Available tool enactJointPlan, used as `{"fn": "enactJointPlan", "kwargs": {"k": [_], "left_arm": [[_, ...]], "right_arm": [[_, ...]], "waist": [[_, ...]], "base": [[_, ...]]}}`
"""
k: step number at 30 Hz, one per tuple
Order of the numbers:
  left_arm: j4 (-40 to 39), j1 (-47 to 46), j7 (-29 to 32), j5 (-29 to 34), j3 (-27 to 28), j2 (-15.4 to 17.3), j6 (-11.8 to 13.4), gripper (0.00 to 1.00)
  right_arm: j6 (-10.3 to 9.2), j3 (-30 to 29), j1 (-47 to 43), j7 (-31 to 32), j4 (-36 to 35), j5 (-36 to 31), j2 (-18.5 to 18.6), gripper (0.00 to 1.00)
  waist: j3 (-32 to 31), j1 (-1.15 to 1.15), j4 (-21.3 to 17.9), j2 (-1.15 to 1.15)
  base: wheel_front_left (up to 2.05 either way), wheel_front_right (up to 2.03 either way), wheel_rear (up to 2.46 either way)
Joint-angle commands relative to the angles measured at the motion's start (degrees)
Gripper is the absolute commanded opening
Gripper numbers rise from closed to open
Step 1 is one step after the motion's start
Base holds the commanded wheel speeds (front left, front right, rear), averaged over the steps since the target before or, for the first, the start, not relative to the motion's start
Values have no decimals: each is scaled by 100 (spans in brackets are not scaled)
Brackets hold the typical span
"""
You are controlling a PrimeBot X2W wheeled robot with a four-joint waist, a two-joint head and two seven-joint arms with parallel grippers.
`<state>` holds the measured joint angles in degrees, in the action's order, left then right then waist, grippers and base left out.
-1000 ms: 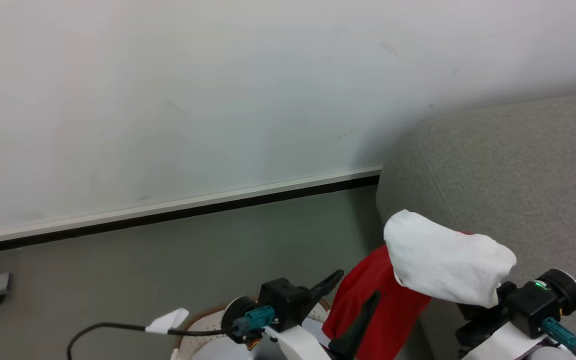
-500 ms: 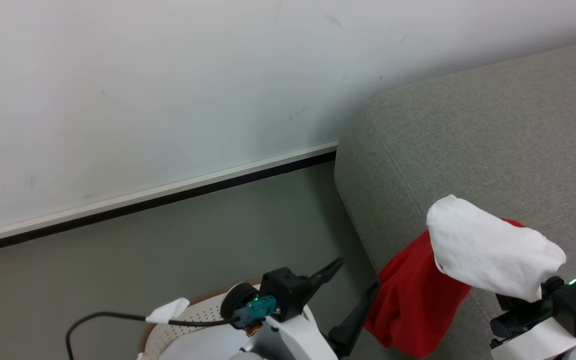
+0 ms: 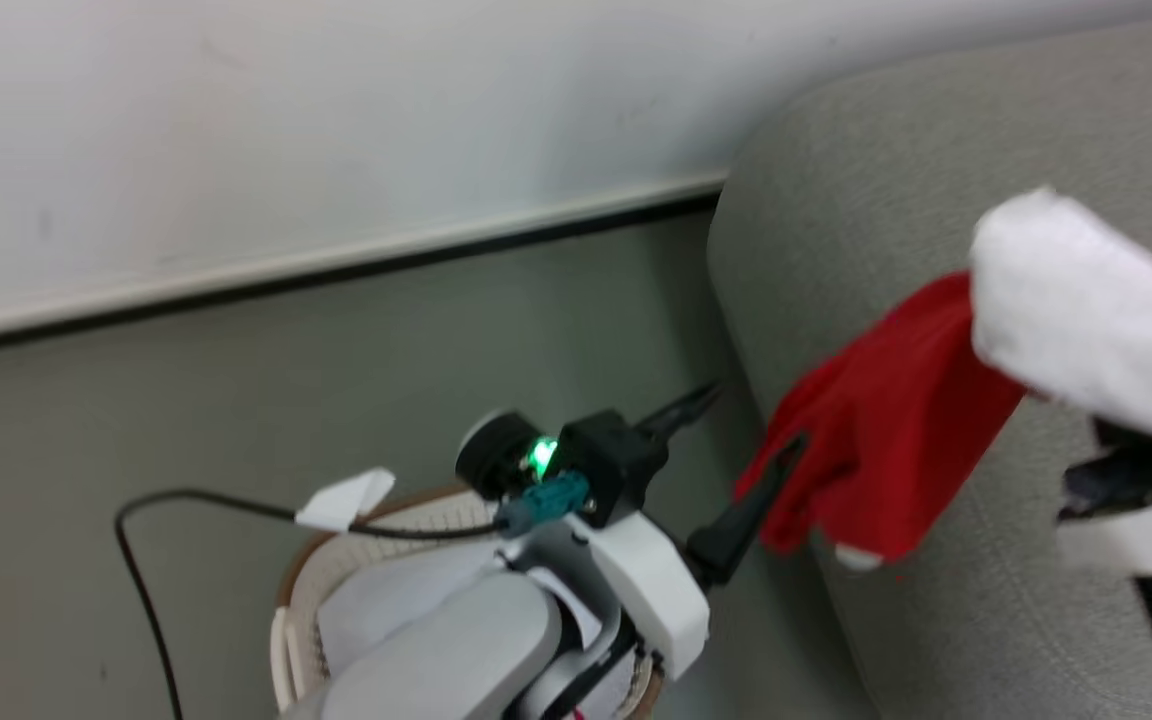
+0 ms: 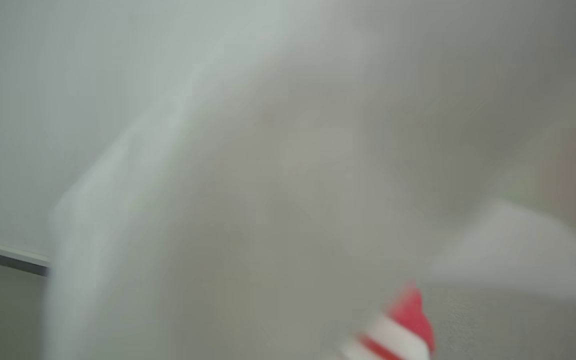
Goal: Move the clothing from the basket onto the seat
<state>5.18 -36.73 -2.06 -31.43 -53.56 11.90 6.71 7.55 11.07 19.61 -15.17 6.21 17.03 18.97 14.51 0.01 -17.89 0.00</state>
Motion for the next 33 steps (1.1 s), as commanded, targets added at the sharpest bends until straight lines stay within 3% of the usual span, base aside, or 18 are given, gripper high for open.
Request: {"fn": "enactJointPlan", "kwargs": {"k": [1,6,10,18,24,27,33], "left_arm": [[-17,-266,43,150,21,26,-66,100],[-38,-1091,182,431,42,-6,-268,100],[-15,-1601,165,537,107,-73,-365,100],[106,-2014,-20,641,129,-249,-452,100],[106,-2099,-22,652,77,-305,-442,100],[44,-2132,29,675,51,-313,-414,100],[-35,-2235,127,782,5,-318,-342,100]], "right_arm": [[-12,-170,330,2,-19,-21,93,0],[-12,-593,1345,89,88,198,409,0],[-13,-890,2215,395,219,438,869,0],[-12,-1512,3642,927,746,633,1917,0],[-12,-1842,4160,1232,1518,694,2556,0],[-12,-2075,4206,1220,1998,632,2628,0],[-12,-2619,3954,951,3092,432,2310,0]], "waist": [[671,-1,320,0],[1587,-1,616,0],[2169,-1,819,0],[2696,-1,1140,0],[2950,-1,1290,0],[3119,-1,1365,0],[3433,-1,1506,0]], "base": [[0,0,0],[0,0,0],[0,0,0],[0,0,0],[0,0,0],[0,0,0],[0,0,0]]}}
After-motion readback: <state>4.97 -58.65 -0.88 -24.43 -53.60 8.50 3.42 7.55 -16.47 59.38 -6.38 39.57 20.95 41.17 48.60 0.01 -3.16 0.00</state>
